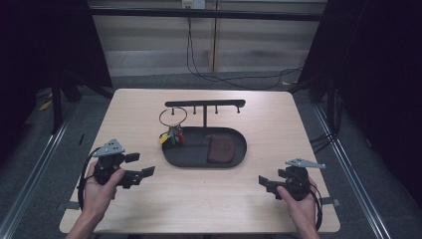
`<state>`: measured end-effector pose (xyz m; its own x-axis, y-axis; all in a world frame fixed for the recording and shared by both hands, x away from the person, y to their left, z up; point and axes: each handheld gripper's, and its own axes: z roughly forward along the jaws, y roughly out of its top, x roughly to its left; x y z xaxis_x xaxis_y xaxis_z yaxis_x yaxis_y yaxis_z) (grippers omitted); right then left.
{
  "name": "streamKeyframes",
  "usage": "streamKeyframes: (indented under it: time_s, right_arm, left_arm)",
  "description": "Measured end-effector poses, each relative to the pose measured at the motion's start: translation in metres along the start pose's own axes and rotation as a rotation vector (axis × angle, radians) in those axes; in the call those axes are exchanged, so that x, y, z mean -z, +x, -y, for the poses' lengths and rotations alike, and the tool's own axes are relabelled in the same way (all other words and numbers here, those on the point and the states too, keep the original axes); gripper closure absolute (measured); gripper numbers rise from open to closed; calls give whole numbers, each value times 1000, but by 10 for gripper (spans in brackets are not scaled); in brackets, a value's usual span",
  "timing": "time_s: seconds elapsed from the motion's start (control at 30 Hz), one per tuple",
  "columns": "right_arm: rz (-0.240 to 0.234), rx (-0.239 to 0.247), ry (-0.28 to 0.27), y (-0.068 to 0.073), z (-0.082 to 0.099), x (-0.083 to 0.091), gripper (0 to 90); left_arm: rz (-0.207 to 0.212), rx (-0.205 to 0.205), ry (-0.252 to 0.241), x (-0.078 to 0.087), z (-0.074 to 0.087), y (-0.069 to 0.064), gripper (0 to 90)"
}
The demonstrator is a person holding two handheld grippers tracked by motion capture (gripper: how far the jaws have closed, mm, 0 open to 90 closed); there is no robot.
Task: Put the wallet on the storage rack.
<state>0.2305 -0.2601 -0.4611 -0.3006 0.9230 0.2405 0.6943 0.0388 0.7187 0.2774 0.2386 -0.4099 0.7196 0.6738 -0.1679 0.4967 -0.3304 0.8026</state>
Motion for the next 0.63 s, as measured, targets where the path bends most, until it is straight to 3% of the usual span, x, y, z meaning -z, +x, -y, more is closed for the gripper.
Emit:
streamKeyframes:
  time_s: [0.3,0.5,0.63]
  right_arm:
    - [8,0,6,0,1,-3,146]
    - [19,-1,10,0,2,-4,149]
    - [47,13,28,0,4,-5,150]
  left_arm:
    - [-11,36,3,0,44,-4,200]
    - [-12,52,5,-1,58,2,199]
    - [11,72,28,-2,62,6,196]
